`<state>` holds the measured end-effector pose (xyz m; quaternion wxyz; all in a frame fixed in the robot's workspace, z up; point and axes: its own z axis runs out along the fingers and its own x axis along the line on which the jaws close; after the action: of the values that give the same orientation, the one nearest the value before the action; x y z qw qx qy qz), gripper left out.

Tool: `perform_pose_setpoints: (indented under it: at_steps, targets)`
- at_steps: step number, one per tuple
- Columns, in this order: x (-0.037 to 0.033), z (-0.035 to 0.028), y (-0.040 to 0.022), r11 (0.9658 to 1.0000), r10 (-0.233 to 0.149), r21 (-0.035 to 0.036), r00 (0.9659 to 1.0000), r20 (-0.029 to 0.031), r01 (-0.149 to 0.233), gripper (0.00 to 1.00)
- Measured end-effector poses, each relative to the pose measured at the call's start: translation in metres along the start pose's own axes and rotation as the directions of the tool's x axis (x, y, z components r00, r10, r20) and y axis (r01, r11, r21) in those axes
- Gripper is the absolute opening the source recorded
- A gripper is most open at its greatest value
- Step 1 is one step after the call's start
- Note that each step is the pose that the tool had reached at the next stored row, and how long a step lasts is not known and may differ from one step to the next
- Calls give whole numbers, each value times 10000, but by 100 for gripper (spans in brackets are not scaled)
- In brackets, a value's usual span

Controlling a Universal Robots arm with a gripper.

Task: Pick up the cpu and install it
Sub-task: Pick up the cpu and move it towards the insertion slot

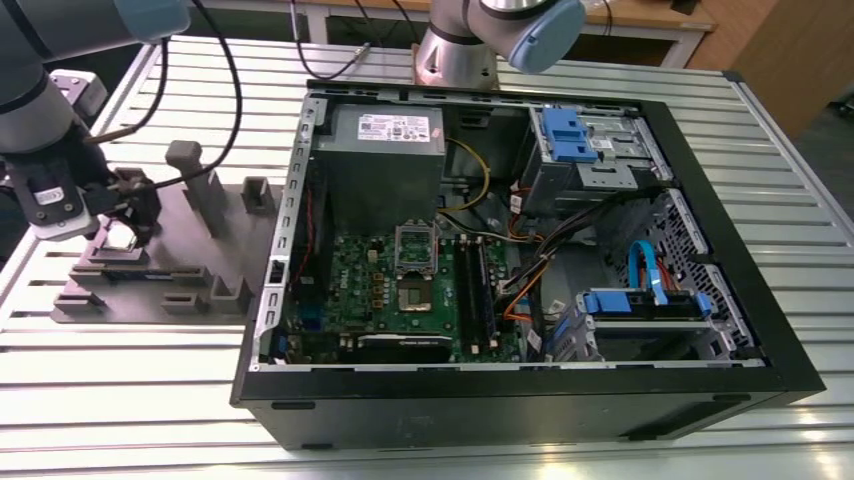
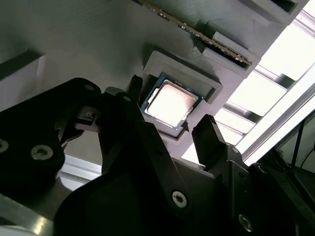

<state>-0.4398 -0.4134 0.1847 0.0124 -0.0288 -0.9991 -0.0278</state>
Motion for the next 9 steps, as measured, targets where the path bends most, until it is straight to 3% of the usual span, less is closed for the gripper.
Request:
perform_pose_setpoints:
  at_steps: [6,9]
  targets:
    - [-1,28,-2,10000,8,2,10000,-1,-8,66]
    - [-1,30,-2,10000,8,0,10000,1,-8,53]
